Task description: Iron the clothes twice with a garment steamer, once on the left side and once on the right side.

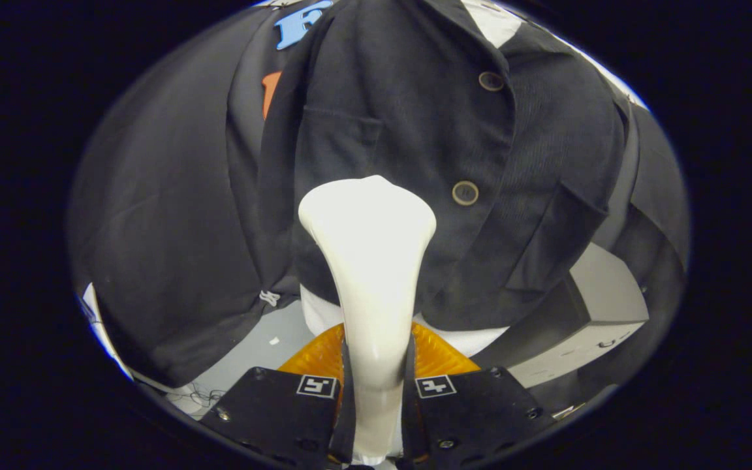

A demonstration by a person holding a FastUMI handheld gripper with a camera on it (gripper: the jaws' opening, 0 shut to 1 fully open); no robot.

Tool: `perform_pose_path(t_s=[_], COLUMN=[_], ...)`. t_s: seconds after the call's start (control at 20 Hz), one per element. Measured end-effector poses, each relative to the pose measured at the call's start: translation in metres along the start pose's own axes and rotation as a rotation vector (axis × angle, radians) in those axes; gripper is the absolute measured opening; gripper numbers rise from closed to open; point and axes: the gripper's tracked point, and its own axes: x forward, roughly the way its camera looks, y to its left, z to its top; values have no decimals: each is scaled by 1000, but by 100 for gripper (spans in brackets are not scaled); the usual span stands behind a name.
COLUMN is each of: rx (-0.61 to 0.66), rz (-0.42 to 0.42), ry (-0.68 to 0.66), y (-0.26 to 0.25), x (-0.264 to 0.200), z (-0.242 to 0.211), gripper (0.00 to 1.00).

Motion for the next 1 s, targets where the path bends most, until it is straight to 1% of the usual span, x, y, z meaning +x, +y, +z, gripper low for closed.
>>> perform_pose_path(t_s=[0.35,0.55,0.85,1.0], rx=[11,7,26,45], rz=[22,24,42,77], ry=[86,105,78,26], y=[6,5,-1,-11], x=[20,27,12,-12], z=[-45,-57,-54,-50], gripper=[31,31,31,31])
